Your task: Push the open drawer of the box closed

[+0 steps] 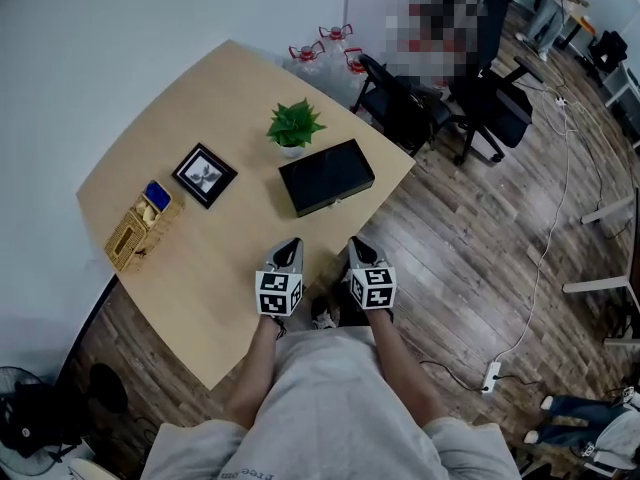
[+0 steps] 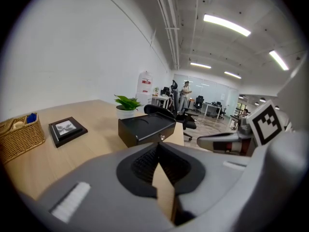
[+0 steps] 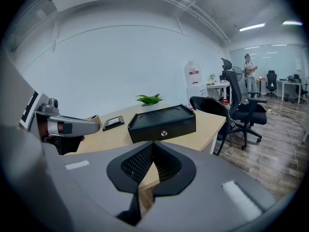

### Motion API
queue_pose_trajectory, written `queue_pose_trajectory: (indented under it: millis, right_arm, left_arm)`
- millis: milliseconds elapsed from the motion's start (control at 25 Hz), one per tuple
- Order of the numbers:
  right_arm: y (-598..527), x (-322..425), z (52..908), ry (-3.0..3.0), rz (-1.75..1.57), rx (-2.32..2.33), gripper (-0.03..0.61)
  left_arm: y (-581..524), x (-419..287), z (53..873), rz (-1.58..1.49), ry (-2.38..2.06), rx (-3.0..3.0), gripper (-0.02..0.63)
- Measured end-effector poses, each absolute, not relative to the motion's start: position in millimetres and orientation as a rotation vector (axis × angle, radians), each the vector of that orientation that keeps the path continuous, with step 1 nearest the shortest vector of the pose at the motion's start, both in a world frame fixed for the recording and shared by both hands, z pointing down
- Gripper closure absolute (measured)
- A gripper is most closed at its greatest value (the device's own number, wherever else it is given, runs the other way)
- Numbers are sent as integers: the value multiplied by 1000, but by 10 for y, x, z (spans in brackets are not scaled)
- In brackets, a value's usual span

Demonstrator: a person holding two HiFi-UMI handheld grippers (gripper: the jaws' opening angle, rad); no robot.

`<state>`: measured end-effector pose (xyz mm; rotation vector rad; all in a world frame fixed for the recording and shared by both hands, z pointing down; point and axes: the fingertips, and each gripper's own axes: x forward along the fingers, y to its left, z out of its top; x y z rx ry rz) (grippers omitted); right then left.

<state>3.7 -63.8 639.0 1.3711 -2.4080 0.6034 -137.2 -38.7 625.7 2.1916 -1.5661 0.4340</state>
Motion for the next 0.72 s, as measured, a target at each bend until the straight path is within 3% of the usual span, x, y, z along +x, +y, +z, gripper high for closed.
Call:
queue_pose_trajectory:
  millis: [720]
  right_arm:
    - [-743, -83, 6410, -2403, 569, 1342, 577]
  left_arm:
    - [-464, -1477, 6229, 407, -1585, 2183, 561]
